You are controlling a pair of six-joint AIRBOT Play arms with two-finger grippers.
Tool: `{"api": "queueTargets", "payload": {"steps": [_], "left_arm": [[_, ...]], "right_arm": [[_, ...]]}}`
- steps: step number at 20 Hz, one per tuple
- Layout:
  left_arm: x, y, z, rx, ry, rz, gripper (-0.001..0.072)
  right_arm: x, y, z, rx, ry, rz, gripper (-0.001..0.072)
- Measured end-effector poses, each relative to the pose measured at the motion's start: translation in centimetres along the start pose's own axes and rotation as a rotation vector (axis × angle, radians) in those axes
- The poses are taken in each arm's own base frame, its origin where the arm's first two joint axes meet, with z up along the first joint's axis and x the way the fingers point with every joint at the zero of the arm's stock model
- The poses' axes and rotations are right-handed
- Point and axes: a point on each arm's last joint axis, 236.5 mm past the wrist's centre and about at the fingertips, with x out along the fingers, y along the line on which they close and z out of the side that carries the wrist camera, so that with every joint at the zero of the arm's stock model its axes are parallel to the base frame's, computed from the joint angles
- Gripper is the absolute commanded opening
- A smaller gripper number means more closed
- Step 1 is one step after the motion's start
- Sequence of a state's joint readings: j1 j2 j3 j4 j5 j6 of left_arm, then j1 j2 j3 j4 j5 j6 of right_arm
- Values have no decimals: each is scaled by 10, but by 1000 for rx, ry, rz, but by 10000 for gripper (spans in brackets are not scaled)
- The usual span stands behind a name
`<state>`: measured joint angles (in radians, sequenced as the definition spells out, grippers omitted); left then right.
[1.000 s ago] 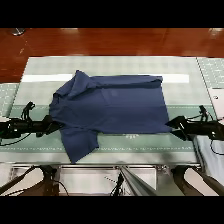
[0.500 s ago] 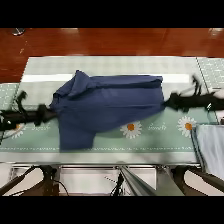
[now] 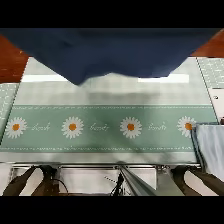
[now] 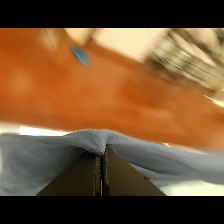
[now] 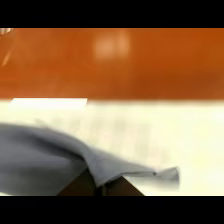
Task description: Fold the shirts.
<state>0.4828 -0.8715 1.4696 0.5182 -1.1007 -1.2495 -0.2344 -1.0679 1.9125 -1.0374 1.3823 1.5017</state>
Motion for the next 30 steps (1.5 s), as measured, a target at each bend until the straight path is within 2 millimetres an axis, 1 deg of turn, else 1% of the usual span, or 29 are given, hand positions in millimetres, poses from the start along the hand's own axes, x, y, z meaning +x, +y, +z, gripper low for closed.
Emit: {"api": "queueTargets", "payload": {"steps": [2,4,5,6,8,9,10,12,13,14,15,16,17,18,20,22,26,28,30], "left_arm": [[-37,-37,32,146,-65,69,14],[-78,-70,49,281,-123,150,14],[-99,-84,53,336,-152,198,15],[-119,-93,56,377,-181,249,15],[-156,-111,56,446,-236,331,15],[-172,-122,52,467,-256,347,15],[-184,-127,49,479,-263,358,14],[-204,-136,43,500,-279,366,15],[-210,-136,39,498,-272,365,15],[-211,-129,35,490,-256,377,15],[-209,-122,31,478,-234,385,15],[-203,-112,26,464,-204,390,14],[-192,-98,19,442,-163,398,15],[-179,-82,9,416,-110,410,15],[-141,-41,-20,344,22,422,15],[-98,1,-55,259,157,421,15],[-10,83,-135,113,399,394,15],[32,116,-169,52,487,381,16],[71,141,-199,3,547,368,16]], "right_arm": [[-48,20,11,-61,-80,-32,20],[-95,39,11,-112,-144,-64,20],[-115,45,8,-129,-171,-87,20],[-134,50,5,-143,-198,-110,20],[-166,56,-3,-164,-235,-155,20],[-179,57,-8,-168,-248,-178,20],[-188,58,-13,-171,-256,-199,20],[-203,57,-23,-168,-254,-231,20],[-205,55,-29,-162,-242,-242,20],[-204,54,-34,-157,-225,-244,20],[-199,51,-41,-147,-194,-245,20],[-191,46,-48,-135,-157,-245,21],[-181,41,-56,-119,-115,-243,20],[-166,34,-66,-99,-64,-235,20],[-129,17,-87,-52,40,-217,20],[-83,-2,-112,-4,141,-183,20],[23,-49,-162,116,295,-124,20],[78,-74,-182,180,348,-103,20],[127,-95,-195,240,380,-81,20]]}}
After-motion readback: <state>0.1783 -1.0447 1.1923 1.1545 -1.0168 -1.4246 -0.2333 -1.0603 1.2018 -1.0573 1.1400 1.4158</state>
